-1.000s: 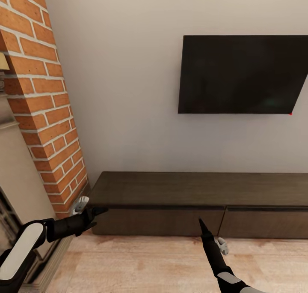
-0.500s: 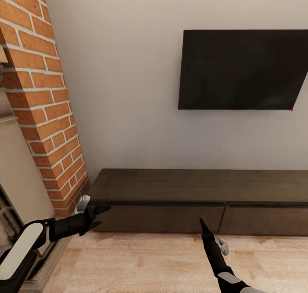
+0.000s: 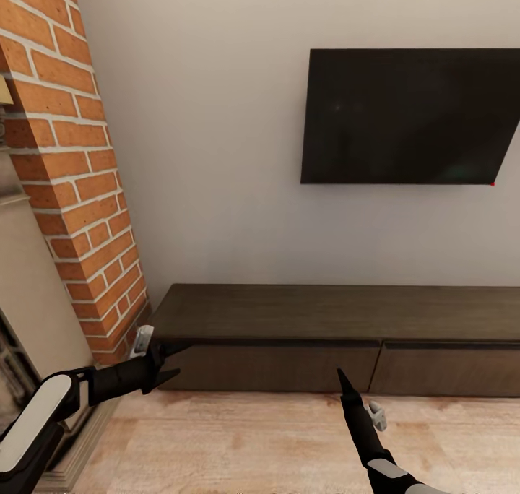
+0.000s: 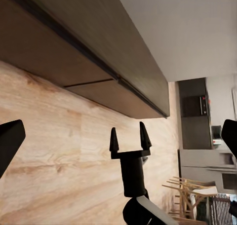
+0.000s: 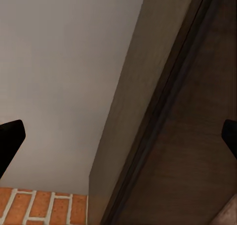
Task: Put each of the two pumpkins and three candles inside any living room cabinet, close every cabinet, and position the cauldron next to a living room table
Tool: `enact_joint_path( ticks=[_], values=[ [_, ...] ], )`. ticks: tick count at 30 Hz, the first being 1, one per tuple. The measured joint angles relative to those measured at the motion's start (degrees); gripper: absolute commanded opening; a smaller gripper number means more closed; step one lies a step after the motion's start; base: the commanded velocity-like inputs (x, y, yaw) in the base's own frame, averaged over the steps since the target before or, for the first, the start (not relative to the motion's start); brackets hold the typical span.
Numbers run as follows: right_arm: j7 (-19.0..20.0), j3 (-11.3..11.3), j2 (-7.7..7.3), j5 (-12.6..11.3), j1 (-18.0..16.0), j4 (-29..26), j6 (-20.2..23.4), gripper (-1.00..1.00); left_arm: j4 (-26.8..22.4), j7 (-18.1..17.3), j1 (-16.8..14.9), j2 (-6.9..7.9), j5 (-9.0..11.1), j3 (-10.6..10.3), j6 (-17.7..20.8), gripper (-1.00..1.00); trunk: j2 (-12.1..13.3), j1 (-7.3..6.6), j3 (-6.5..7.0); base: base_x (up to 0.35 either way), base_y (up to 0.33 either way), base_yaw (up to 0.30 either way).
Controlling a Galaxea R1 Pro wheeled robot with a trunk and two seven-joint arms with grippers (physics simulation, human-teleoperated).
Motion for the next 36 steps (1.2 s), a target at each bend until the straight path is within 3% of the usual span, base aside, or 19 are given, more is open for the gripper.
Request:
enact_joint_path(
  ticks=[12, 31, 36],
  values=[
    [0.4, 0.0, -0.03, -0.1, 0.4, 0.0, 0.2, 1.00, -1.0, 0.0, 0.1, 0.13, 3.9, -0.8, 0.1, 1.00, -4.8, 2.64, -2.15, 0.000, 0.000, 0.000],
    [1.2, 0.0, -0.03, -2.8, 0.5, 0.0, 2.5, 1.00, -1.1, 0.0, 0.2, 0.07, 4.3, -1.3, 0.1, 1.00, -12.4, 6.81, -5.57, 0.000, 0.000, 0.000],
    [1.2, 0.0, -0.03, -2.9, 0.5, 0.0, 2.6, 1.00, -1.1, 0.0, 0.2, 0.07, 4.3, -1.3, 0.1, 1.00, -12.4, 6.82, -5.57, 0.000, 0.000, 0.000]
  ],
)
